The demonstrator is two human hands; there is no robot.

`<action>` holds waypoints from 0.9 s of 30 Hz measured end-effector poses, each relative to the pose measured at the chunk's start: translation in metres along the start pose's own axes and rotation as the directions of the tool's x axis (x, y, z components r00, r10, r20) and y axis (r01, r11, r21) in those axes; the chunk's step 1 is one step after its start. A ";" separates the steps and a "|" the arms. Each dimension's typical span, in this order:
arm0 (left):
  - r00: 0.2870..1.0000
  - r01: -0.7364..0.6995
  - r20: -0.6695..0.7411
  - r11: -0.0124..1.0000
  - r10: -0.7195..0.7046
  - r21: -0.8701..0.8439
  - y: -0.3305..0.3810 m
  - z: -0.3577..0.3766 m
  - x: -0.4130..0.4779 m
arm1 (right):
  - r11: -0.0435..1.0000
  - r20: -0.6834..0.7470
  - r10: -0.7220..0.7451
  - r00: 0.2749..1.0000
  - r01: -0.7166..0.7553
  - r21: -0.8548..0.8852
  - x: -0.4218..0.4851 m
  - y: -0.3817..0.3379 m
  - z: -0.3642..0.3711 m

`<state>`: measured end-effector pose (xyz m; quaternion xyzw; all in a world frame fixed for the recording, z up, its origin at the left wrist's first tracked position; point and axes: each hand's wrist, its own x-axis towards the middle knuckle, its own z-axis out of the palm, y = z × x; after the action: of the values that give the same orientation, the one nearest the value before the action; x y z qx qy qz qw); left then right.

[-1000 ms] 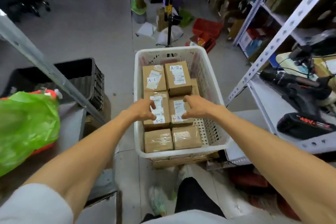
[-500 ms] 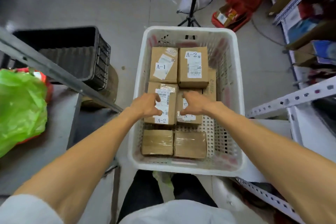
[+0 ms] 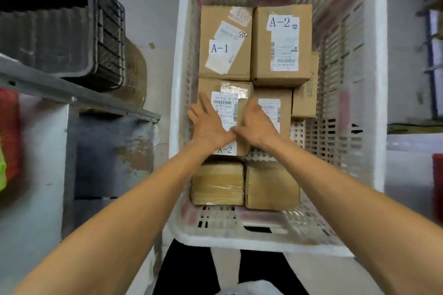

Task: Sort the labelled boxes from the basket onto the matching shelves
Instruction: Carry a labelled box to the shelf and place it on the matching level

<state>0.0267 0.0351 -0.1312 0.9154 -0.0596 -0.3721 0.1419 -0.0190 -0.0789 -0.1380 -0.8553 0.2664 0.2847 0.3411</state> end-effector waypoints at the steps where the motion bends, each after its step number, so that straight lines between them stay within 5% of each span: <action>1: 0.999 0.019 0.030 0.998 -0.017 -0.066 0.001 0.002 0.002 | 0.999 -0.014 0.036 0.999 -0.035 0.041 0.003 0.002 0.005; 4: 0.986 0.014 0.168 0.984 0.016 -0.179 0.001 0.009 0.007 | 0.979 -0.054 0.121 0.991 -0.110 0.172 0.009 0.019 0.009; 7: 0.984 -0.046 0.155 0.966 0.088 -0.256 0.001 0.020 0.012 | 0.952 -0.103 0.166 0.981 -0.132 0.276 0.012 0.046 -0.001; 15: 0.954 0.113 0.278 0.722 0.112 -0.682 -0.002 0.041 0.022 | 0.763 0.029 0.196 0.980 -0.172 0.624 0.008 0.083 0.001; 20: 0.949 0.069 0.261 0.697 0.174 -0.714 0.001 0.033 0.003 | 0.668 0.018 0.177 0.984 -0.134 0.732 -0.012 0.082 0.009; 27: 0.944 -0.164 0.089 0.683 0.319 -0.712 0.017 0.002 -0.058 | 0.727 -0.165 0.031 0.986 0.091 0.680 -0.065 0.067 -0.030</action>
<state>-0.0161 0.0312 -0.0892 0.7347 -0.0506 -0.4375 0.5160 -0.0987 -0.1254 -0.1053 -0.6936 0.3661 0.0891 0.6139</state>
